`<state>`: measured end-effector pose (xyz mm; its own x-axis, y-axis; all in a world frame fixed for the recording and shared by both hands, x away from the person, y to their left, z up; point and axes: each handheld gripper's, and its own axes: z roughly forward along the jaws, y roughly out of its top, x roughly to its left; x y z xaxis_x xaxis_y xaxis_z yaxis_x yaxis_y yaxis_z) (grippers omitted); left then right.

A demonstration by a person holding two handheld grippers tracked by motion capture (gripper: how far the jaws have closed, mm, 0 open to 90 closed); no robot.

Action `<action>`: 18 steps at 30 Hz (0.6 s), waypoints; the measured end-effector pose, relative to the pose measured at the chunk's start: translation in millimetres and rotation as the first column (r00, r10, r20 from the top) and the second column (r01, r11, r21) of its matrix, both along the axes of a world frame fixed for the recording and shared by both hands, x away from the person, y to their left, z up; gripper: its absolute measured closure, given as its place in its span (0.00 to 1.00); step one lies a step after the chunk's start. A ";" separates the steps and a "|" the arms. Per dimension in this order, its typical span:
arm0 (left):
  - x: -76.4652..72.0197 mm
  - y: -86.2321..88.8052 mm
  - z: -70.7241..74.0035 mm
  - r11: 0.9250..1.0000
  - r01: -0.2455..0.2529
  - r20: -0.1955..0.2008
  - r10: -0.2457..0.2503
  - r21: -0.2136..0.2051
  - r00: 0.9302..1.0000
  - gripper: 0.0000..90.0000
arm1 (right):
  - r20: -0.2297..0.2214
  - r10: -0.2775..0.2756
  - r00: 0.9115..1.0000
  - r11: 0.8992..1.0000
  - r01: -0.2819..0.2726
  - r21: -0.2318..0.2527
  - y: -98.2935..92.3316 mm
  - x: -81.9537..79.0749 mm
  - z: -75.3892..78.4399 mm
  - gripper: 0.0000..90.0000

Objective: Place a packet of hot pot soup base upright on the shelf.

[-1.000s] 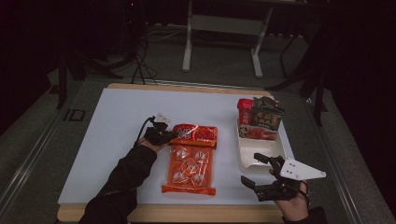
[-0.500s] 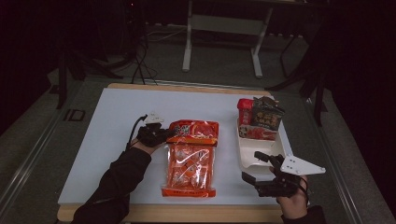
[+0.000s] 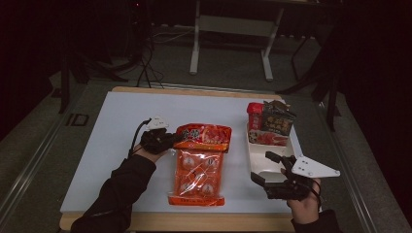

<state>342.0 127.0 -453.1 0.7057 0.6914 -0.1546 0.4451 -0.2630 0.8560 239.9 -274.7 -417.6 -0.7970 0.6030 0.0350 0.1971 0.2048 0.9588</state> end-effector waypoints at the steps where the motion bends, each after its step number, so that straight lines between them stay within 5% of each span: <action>1: -1.1 0.0 0.9 1.000 0.002 0.005 -0.002 -0.004 1.000 1.00 | 0.022 -0.009 1.000 1.000 0.009 -0.016 0.8 1.2 0.2 0.15; 14: -21.4 -3.5 17.6 0.999 0.036 0.070 -0.034 -0.026 0.997 1.00 | 0.076 -0.020 0.997 0.999 0.023 -0.034 14.7 11.0 10.3 0.13; 18: -29.8 -5.1 24.9 0.998 0.060 0.096 -0.057 -0.026 0.994 1.00 | 0.060 -0.020 0.998 0.998 0.023 -0.050 17.2 11.3 8.7 0.13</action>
<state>312.1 121.9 -428.2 0.7573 0.6447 -0.1039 0.3455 -0.2605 0.9015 251.2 -257.5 -408.9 -0.7837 0.6197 -0.0433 0.1445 0.2497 0.9575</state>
